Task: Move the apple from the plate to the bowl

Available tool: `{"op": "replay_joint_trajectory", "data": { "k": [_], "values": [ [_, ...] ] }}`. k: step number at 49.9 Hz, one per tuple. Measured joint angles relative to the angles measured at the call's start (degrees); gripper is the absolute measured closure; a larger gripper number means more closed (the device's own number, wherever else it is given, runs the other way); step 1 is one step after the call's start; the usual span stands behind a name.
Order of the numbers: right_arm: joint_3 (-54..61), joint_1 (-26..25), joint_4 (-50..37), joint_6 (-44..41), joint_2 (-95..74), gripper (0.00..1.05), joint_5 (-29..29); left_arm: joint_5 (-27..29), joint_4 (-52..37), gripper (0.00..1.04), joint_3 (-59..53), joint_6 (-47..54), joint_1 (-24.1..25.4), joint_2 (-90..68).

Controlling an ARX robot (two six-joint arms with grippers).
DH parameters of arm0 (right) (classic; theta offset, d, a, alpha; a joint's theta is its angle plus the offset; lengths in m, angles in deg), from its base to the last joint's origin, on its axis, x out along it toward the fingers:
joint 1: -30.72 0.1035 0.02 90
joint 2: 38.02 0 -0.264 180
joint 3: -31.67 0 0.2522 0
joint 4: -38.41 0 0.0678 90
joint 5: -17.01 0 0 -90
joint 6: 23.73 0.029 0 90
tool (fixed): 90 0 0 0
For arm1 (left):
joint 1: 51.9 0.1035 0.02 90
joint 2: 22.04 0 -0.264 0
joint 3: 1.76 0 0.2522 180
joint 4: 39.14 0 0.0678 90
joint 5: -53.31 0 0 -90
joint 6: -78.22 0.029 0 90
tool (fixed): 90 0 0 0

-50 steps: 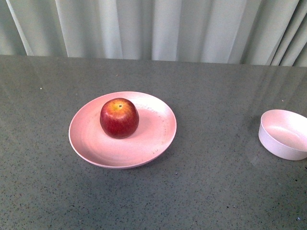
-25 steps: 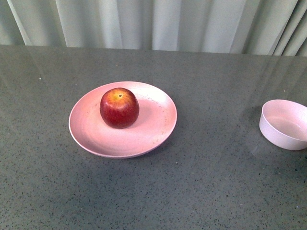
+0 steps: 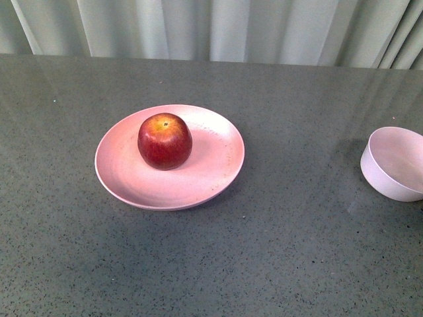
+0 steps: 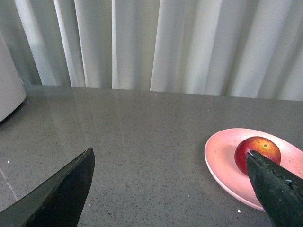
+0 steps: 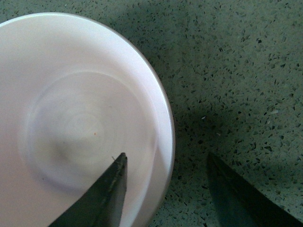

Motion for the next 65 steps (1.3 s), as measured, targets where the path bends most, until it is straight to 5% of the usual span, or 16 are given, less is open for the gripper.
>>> {"op": "replay_joint_trajectory", "data": {
  "k": [17, 46, 65],
  "values": [
    [-1.64, 2.93, 3.52, 3.34, 0.63, 1.03, 0.17, 0.00, 0.00, 0.09, 0.00, 0.00, 0.00, 0.00],
    [-11.19, 18.78, 9.44, 11.93, -1.66, 1.03, -3.69, 0.00, 0.00, 0.09, 0.00, 0.00, 0.00, 0.00],
    [-13.03, 21.84, 11.21, 13.73, -4.61, 1.03, -4.66, 0.00, 0.00, 0.09, 0.00, 0.00, 0.00, 0.00]
  ]
}}
